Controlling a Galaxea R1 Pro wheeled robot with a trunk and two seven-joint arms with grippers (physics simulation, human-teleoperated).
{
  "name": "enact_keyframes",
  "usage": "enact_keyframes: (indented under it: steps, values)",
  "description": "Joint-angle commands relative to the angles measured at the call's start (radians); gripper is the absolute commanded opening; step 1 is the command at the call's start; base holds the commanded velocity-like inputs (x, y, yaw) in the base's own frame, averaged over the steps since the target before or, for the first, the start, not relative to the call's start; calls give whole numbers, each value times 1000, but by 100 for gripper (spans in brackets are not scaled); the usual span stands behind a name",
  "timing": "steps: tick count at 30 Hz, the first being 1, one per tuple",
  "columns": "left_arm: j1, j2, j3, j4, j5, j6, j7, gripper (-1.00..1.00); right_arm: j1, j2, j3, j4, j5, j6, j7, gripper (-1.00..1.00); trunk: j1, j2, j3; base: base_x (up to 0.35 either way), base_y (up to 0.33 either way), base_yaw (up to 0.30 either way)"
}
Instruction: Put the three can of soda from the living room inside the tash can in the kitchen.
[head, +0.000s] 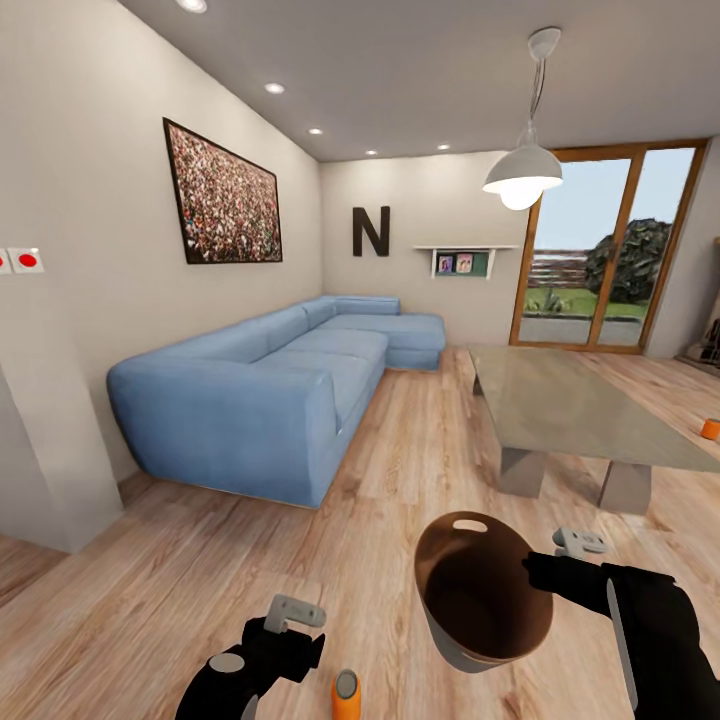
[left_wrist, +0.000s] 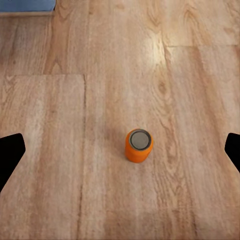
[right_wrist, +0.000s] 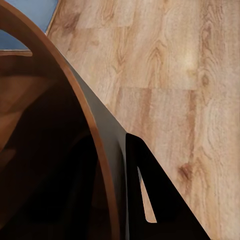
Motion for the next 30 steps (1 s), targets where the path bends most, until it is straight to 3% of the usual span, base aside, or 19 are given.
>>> enact_keyframes:
  steps: [1,30]
  values:
    - [0,0,0,0,0,-1,0,100,0,0,0,0,-24,5,1,-100,0,0,0,4,0,0]
    - [-1,0,1,-1,0,2,1,100,0,0,0,1,-23,-9,-2,-100,0,0,-40,0,0,0]
